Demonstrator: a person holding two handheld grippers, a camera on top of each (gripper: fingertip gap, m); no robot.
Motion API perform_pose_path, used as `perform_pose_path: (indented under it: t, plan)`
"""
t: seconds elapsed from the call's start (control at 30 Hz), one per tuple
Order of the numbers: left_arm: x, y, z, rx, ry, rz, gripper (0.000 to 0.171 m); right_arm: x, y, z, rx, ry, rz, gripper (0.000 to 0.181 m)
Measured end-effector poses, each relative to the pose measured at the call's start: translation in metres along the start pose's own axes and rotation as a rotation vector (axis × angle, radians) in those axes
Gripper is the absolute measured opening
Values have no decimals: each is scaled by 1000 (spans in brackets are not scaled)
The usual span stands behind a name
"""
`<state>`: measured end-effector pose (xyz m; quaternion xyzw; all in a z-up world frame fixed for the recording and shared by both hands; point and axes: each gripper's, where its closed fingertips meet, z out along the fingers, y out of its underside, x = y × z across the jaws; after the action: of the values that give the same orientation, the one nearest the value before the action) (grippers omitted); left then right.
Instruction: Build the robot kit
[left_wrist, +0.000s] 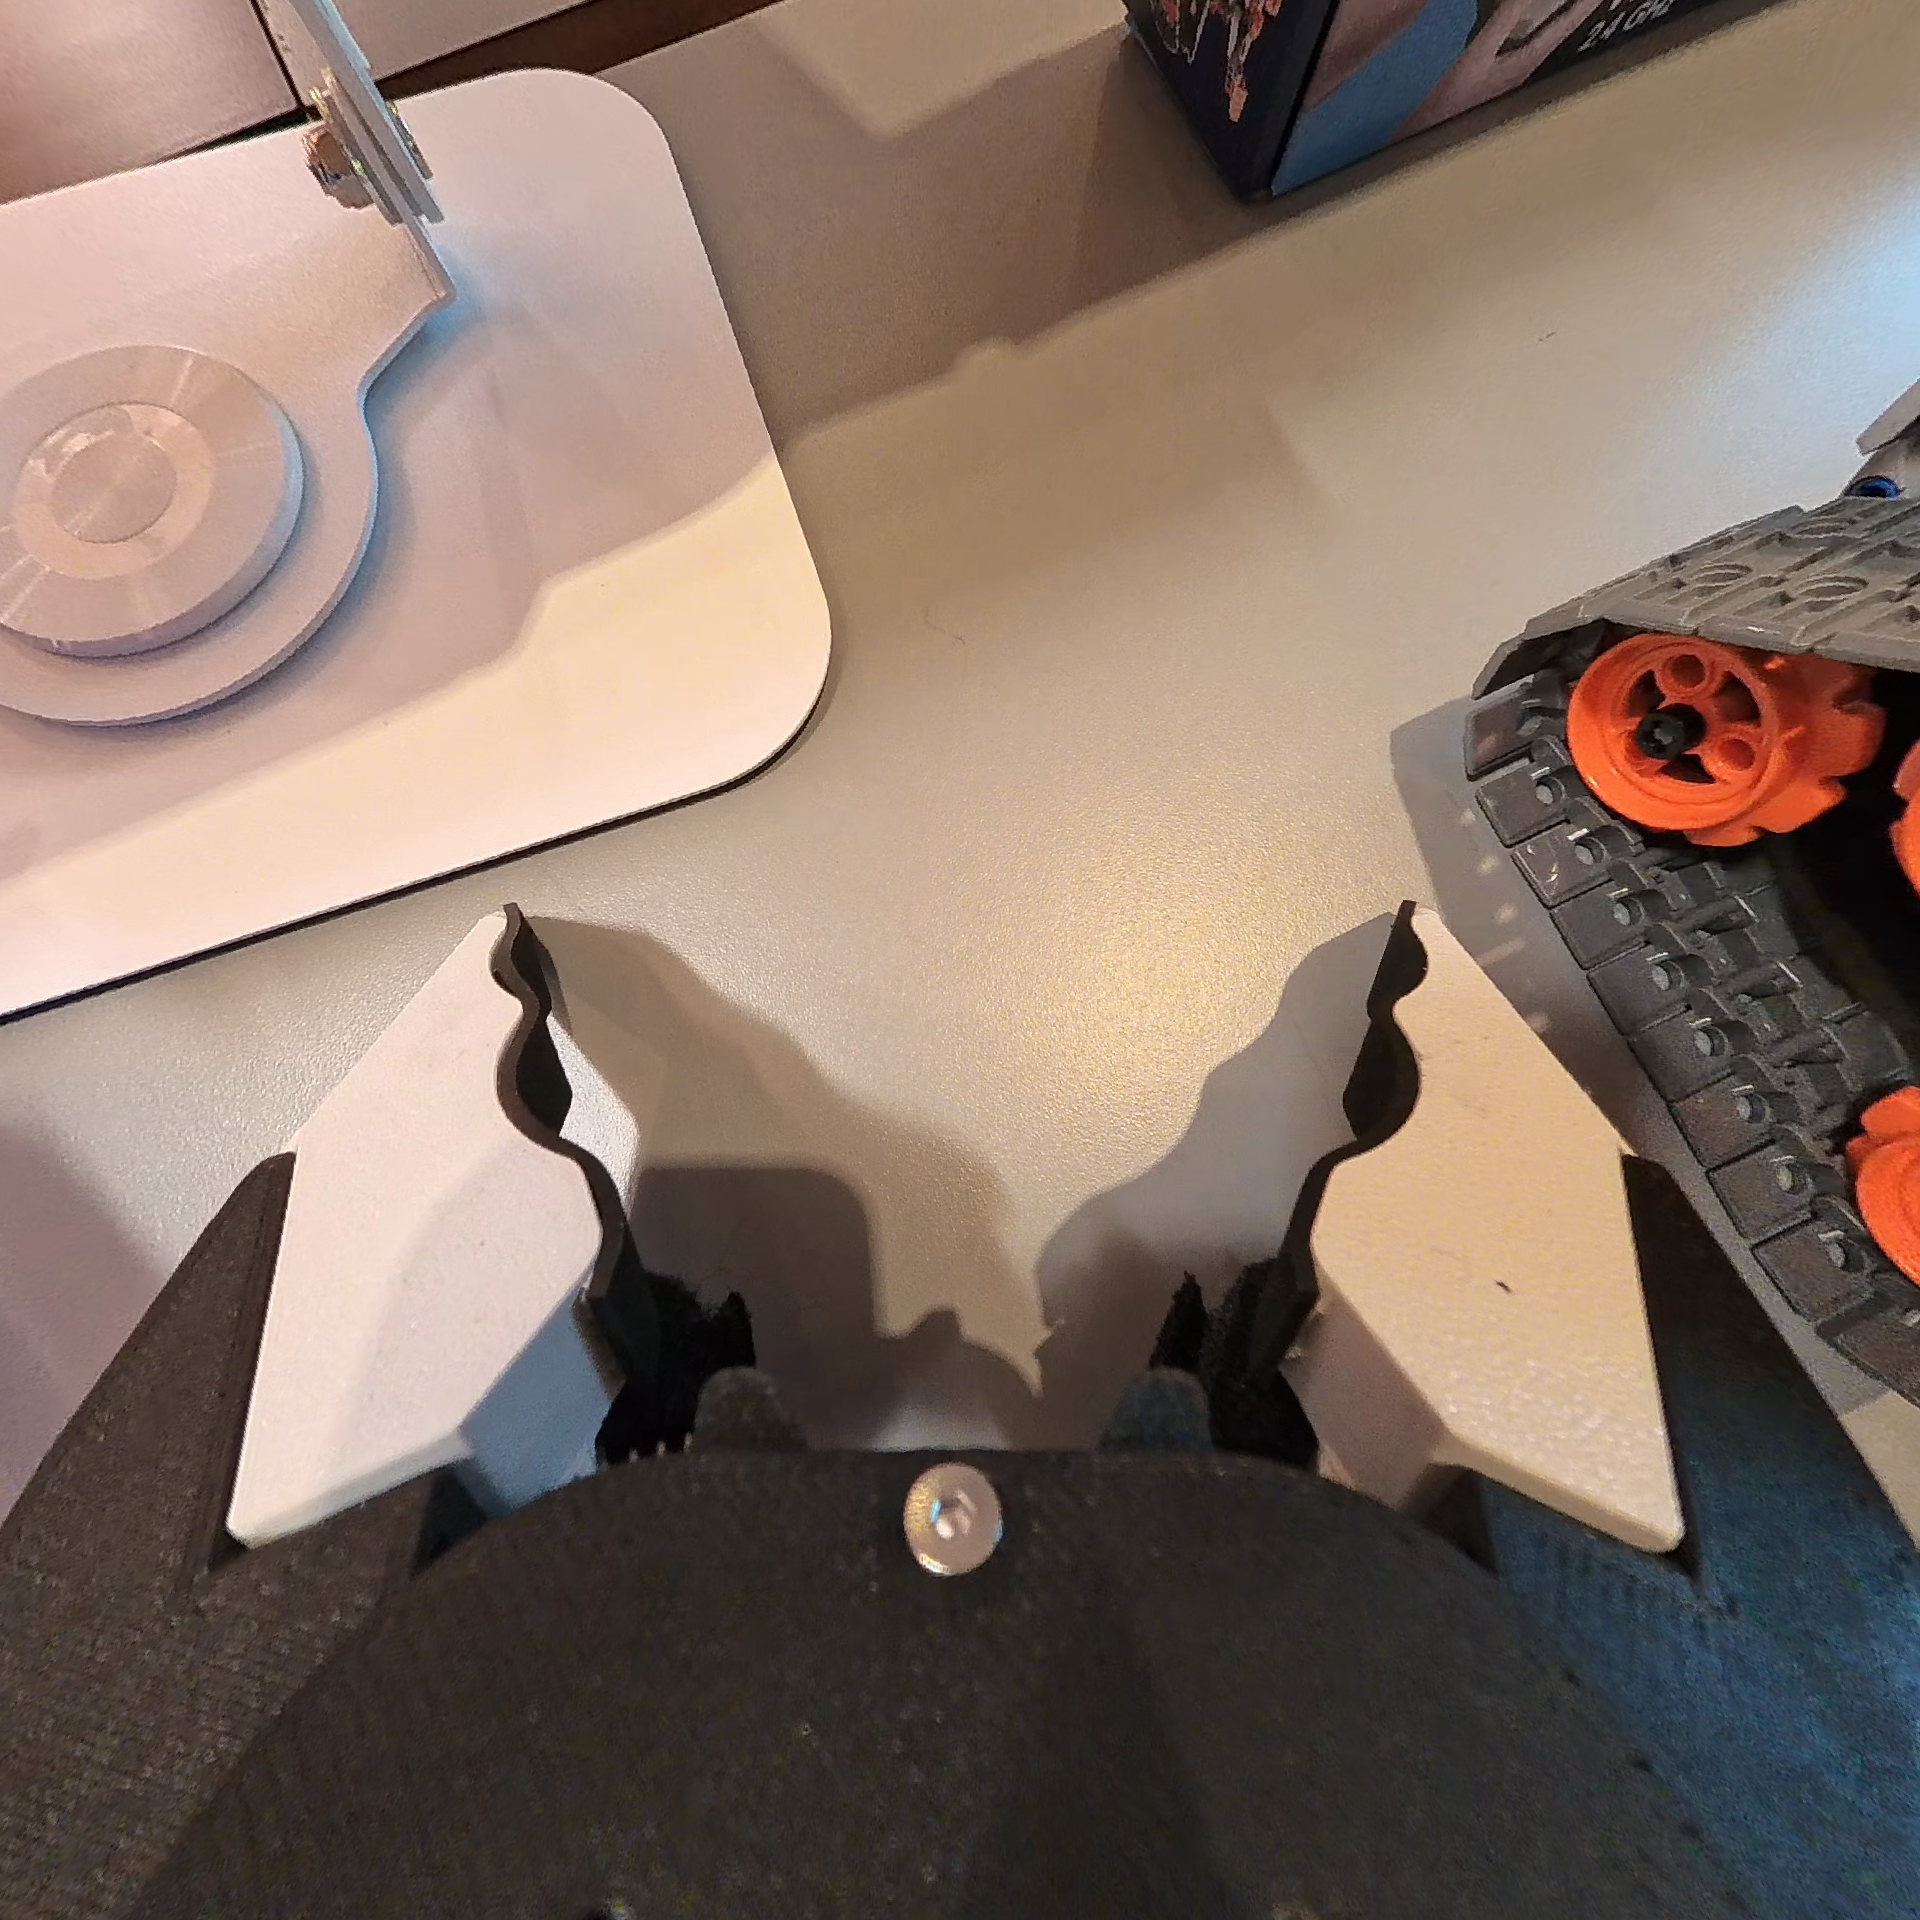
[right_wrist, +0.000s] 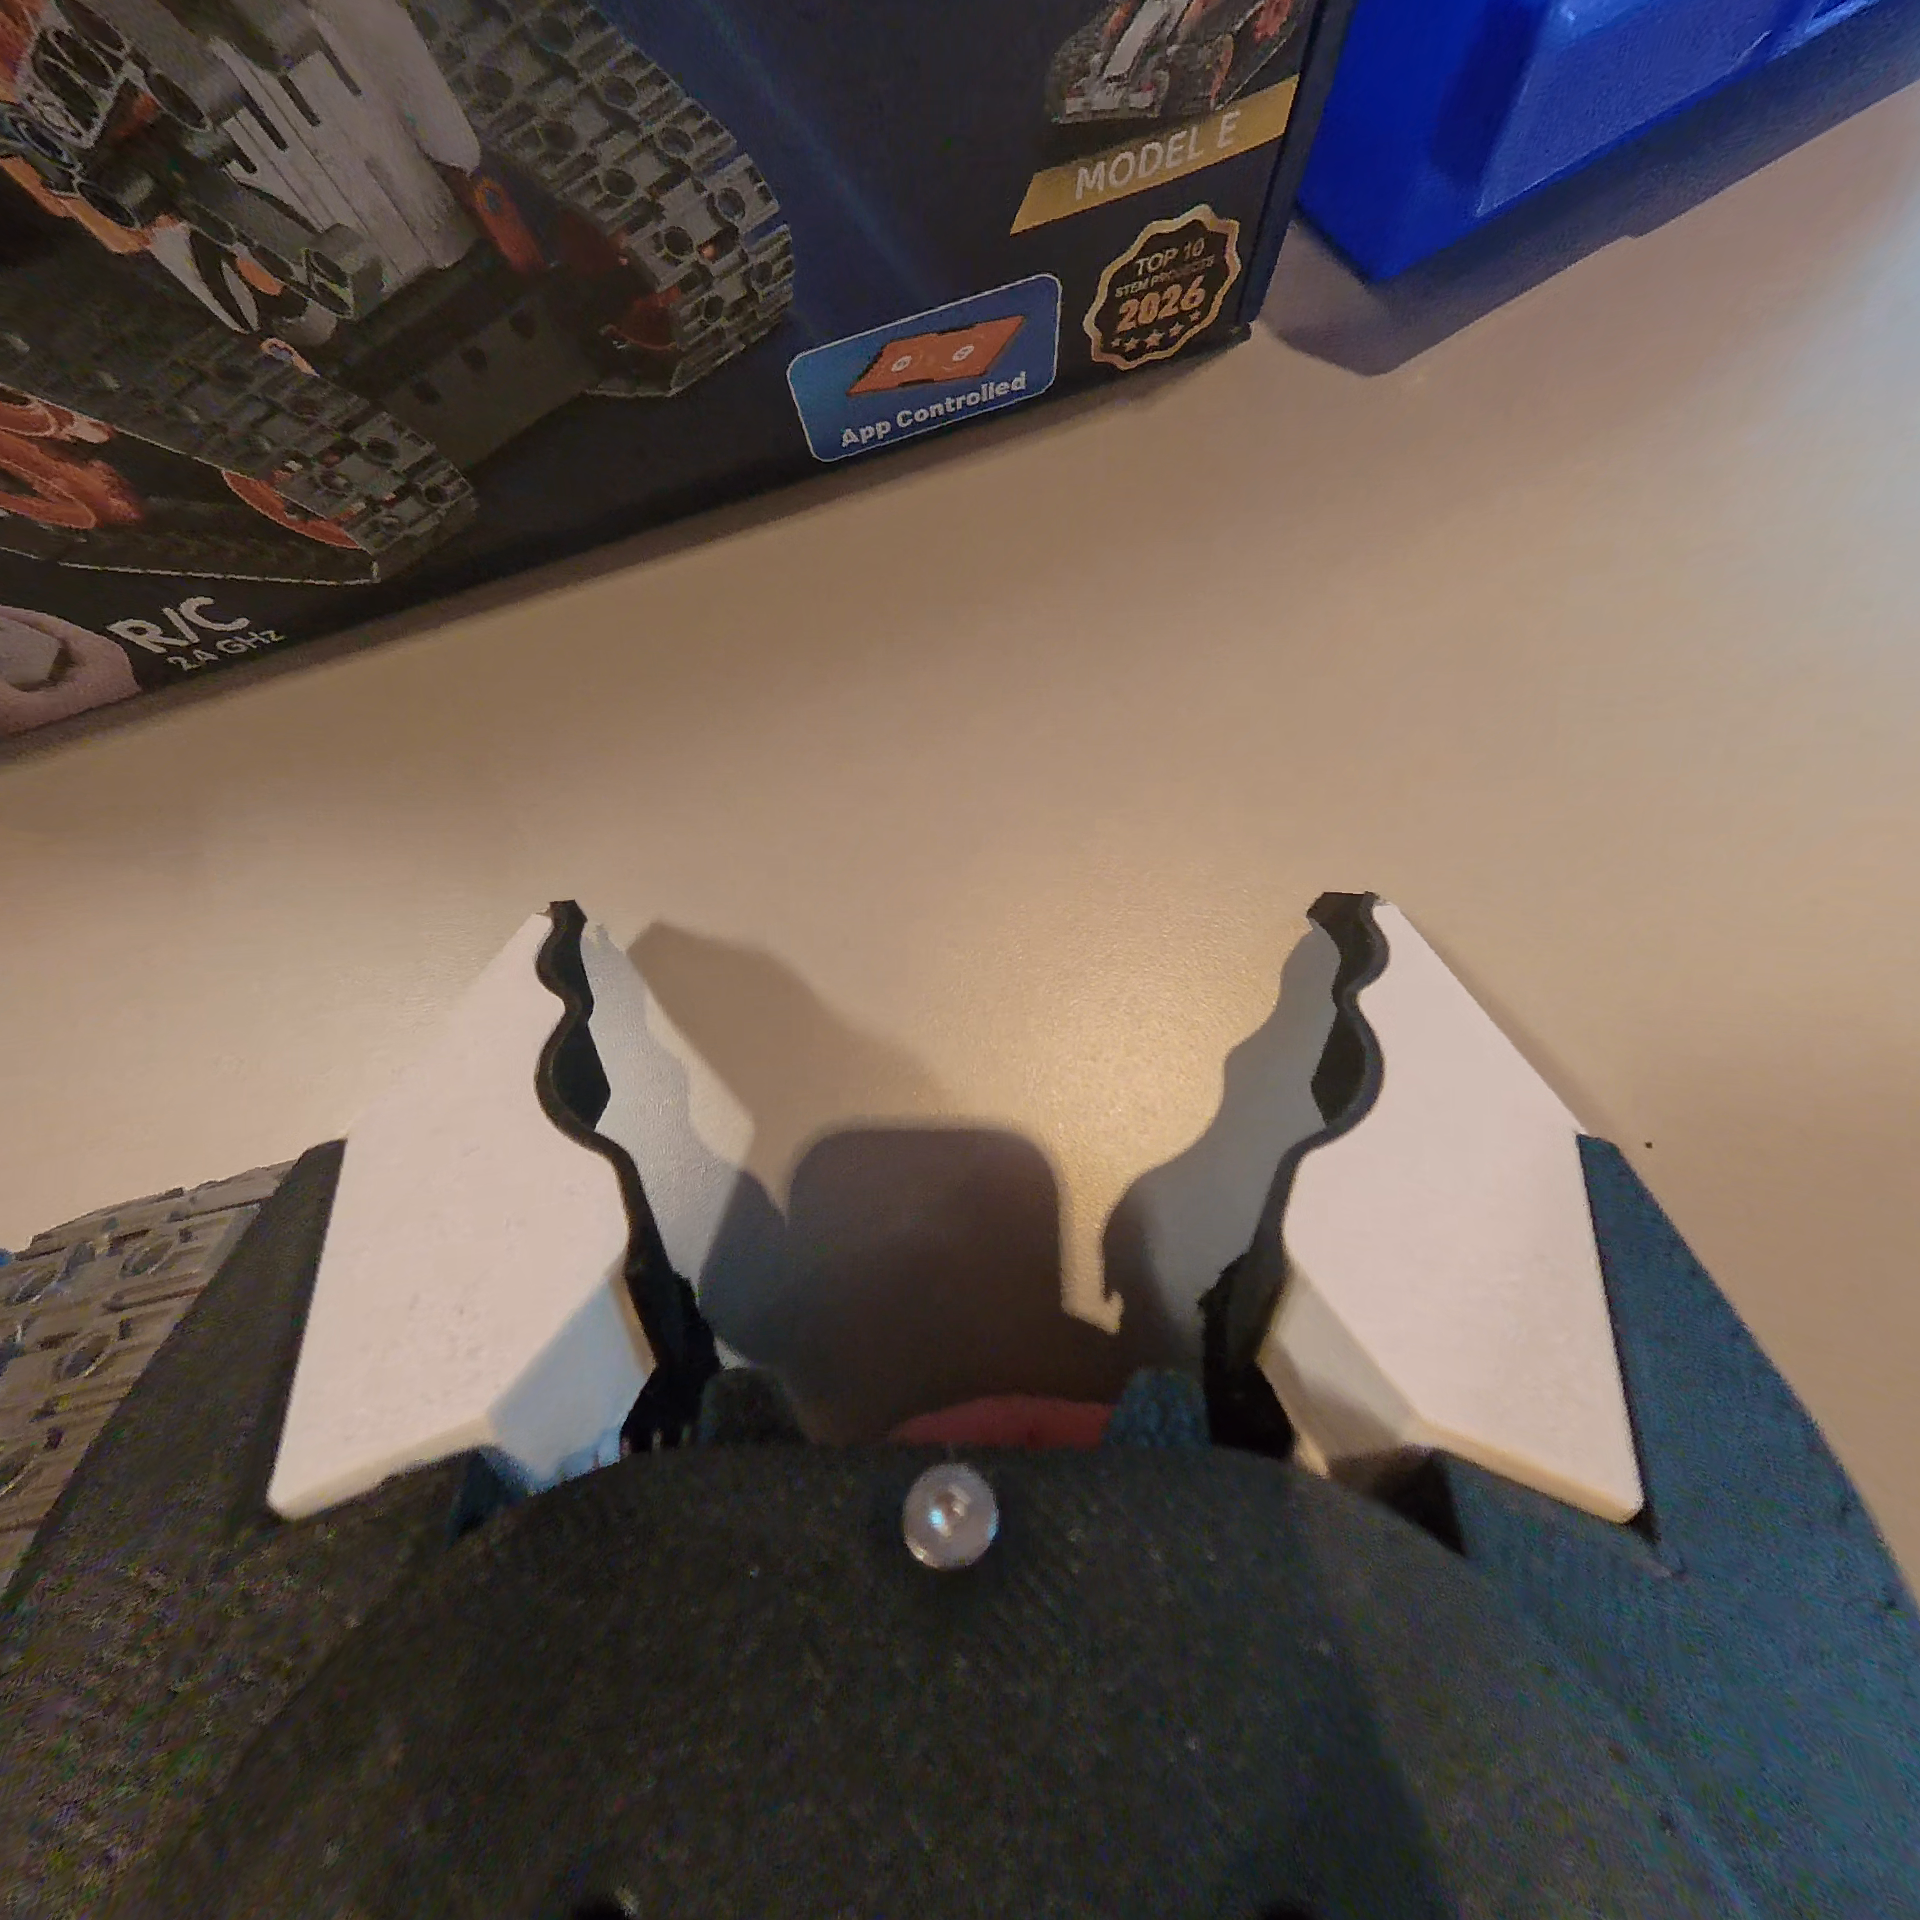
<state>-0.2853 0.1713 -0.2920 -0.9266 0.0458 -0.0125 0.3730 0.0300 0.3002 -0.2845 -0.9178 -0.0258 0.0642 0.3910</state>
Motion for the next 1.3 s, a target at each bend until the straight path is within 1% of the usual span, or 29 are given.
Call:
perform_pose_path:
  t: [0.23, 0.43, 0.6, 0.83, 1.03, 1.17, 1.3]
  plan:
    - [0, 0, 0, 0, 0, 0, 150, -4, 0, 0, -3, -28, -6, 145]
    - [0, 0, 0, 0, 0, 0, 150, -8, -3, -6, 14, -112, 37, 152]
    - [0, 0, 0, 0, 0, 0, 150, -15, -6, -15, 45, -219, 79, 154]
    - [0, 0, 0, 0, 0, 0, 150, -22, -11, -27, 74, -364, 140, 151]
    - [0, 0, 0, 0, 0, 0, 150, -37, -6, -38, 60, -503, 118, 145]
    - [0, 0, 0, 0, 0, 0, 150, -41, -8, -46, 63, -611, 179, 140]
    - [0, 0, 0, 0, 0, 0, 150, -43, -10, -49, 62, -654, 203, 142]
